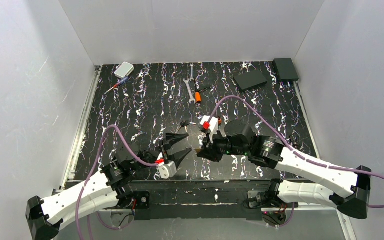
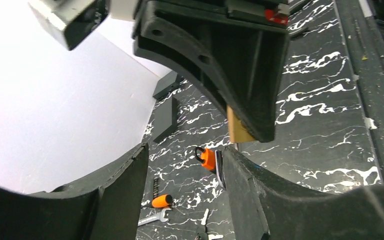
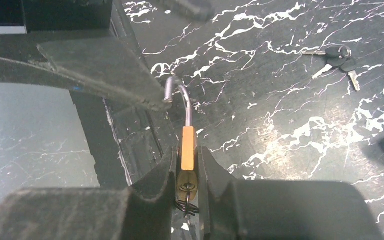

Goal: Unlock with the key

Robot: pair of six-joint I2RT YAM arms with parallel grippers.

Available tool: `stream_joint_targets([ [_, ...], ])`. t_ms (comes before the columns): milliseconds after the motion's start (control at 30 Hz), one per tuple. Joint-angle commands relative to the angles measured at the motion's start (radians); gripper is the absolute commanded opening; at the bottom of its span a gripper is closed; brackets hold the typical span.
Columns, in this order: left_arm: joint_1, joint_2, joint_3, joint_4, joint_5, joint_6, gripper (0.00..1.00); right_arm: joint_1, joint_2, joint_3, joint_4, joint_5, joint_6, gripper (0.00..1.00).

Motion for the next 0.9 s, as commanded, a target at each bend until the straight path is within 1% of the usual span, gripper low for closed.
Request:
stream_joint_targets([
  [0, -0.005, -0.004, -0.010, 0.065, -0.098, 0.007, 0.54, 0.000, -0.016, -0.008, 0.051, -0.032, 0.029, 0.01],
  [200, -0.005, 0.007, -0.009, 0.065, -0.142, 0.027, 0.54, 0.000, -0.048, -0.018, 0.075, -0.068, 0.040, 0.01],
  [433, -0.005, -0.001, -0.011, 0.072, -0.170, 0.038, 0.54, 0.000, -0.073, -0.069, 0.145, -0.047, 0.095, 0.01],
  [500, -0.005, -0.004, -0.014, 0.091, -0.205, 0.040, 0.53, 0.000, -0.073, -0.092, 0.170, -0.019, 0.131, 0.01],
  [600, -0.005, -0.017, -0.026, 0.148, -0.273, 0.036, 0.54, 0.000, -0.072, -0.130, 0.198, 0.064, 0.200, 0.01],
  [667, -0.005, -0.029, -0.032, 0.161, -0.294, 0.038, 0.57, 0.000, -0.071, -0.155, 0.220, 0.088, 0.239, 0.01],
  [767, -0.005, -0.034, -0.030, 0.159, -0.287, 0.023, 0.63, 0.000, -0.067, -0.172, 0.227, 0.145, 0.284, 0.01],
  [800, -0.004, -0.036, -0.022, 0.157, -0.289, -0.010, 0.65, -0.001, -0.065, -0.174, 0.222, 0.177, 0.299, 0.01],
  [867, -0.005, -0.044, 0.015, 0.145, -0.324, -0.157, 0.77, -0.003, -0.062, -0.175, 0.202, 0.263, 0.335, 0.01],
])
